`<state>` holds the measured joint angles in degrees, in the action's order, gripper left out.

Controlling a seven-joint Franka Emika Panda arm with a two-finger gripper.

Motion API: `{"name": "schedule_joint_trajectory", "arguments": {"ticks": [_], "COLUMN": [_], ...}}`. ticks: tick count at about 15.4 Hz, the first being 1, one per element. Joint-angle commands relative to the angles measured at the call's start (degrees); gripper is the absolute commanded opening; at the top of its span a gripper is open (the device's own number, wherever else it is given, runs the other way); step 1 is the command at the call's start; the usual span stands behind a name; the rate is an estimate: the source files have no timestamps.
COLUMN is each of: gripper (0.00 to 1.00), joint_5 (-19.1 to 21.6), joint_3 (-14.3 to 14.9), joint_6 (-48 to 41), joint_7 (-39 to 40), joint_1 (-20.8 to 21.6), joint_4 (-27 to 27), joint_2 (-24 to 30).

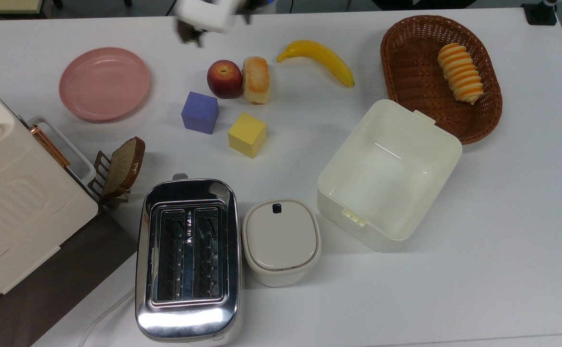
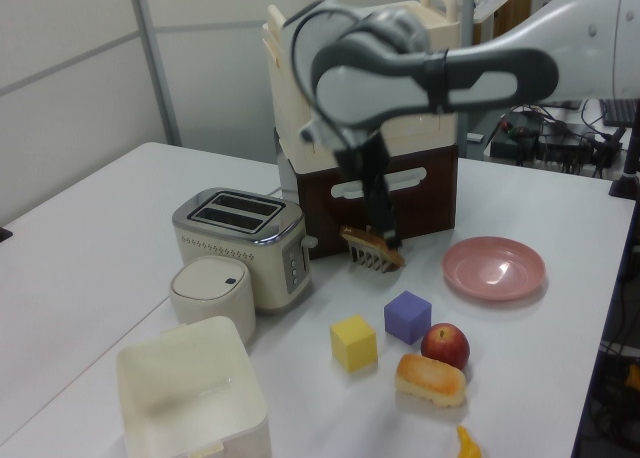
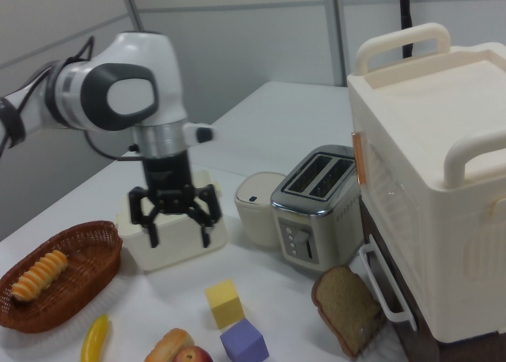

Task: Put the bread on the table
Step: 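Open the gripper to release the roll and raise the gripper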

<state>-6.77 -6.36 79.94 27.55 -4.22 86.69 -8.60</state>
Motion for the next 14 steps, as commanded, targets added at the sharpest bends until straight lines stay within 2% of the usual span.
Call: {"name": "schedule_joint_trajectory", "arguments": {"ticks": [1, 3, 5, 14], "gripper": [1.00, 1.00, 1.00, 1.00], "joint_5": [3.7, 4.4, 4.4, 4.2], "joint_3": [-0.1, -0.1, -0.1, 0.5], "joint_6": [3.8, 5.4, 6.6, 6.9], "joint_7": [-12.0, -20.4, -24.7, -25.2], "joint_1": [-5.2, -6.0, -6.0, -6.3], "joint_4": [0.5, 0.5, 0.6, 0.4], "joint_2": [1.7, 1.7, 1.5, 1.3]}}
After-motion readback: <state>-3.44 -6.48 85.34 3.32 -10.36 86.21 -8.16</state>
